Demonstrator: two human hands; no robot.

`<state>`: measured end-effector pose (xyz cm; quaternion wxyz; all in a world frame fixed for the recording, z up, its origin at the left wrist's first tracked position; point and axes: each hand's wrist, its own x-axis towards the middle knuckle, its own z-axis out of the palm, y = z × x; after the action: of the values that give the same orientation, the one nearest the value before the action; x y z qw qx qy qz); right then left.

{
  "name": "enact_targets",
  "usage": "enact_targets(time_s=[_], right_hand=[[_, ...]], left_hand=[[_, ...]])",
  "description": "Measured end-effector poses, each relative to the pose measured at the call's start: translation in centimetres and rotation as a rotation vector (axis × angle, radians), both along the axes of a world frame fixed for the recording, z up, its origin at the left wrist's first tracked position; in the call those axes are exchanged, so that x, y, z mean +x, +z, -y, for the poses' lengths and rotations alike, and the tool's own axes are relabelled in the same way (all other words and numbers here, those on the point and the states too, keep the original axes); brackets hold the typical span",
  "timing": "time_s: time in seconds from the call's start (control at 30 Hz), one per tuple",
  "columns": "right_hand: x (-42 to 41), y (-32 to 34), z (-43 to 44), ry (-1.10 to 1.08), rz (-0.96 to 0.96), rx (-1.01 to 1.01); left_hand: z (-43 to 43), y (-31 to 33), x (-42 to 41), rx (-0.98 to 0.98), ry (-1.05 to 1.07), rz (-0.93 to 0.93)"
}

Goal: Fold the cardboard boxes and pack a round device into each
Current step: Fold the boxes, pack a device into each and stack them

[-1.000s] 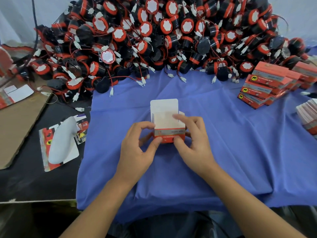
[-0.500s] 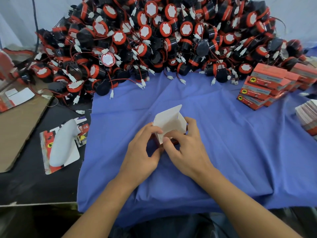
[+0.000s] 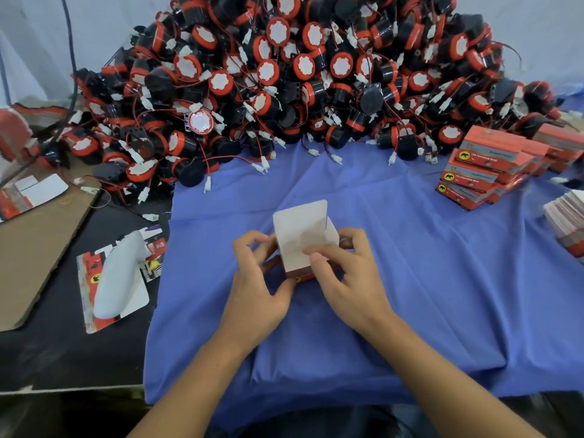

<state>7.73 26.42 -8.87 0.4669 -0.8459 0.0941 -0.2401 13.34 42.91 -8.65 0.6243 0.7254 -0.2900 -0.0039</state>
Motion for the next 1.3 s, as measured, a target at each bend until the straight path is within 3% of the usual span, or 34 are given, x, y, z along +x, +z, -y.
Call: enact_targets(time_s=[0.2, 0.43, 0.6, 0.93, 1.3], right_hand=[[-0.5, 0.5, 0.9, -0.139, 0.245, 0.287], [0.0, 0.5, 1.3, -0.141, 0.157, 0.446], [1.4, 1.0, 2.3, -0.111, -0.008, 0.531], [11.5, 4.4, 4.6, 0.024, -0.137, 0.753], [23.2, 4.1, 6.1, 0.046, -0.241, 0.626]], left_hand=[[0.0, -0.2, 0.3, -0.014, 0.010, -0.089], [-0.2, 0.4, 0.5, -0.175, 0.000, -0.278], [-0.6, 1.8, 2.4, -0.313, 0.089, -0.469], [6.5, 5.7, 11.4, -0.168, 0.028, -0.492], [12.9, 2.7, 20.0, 0.134, 0.391, -0.206]])
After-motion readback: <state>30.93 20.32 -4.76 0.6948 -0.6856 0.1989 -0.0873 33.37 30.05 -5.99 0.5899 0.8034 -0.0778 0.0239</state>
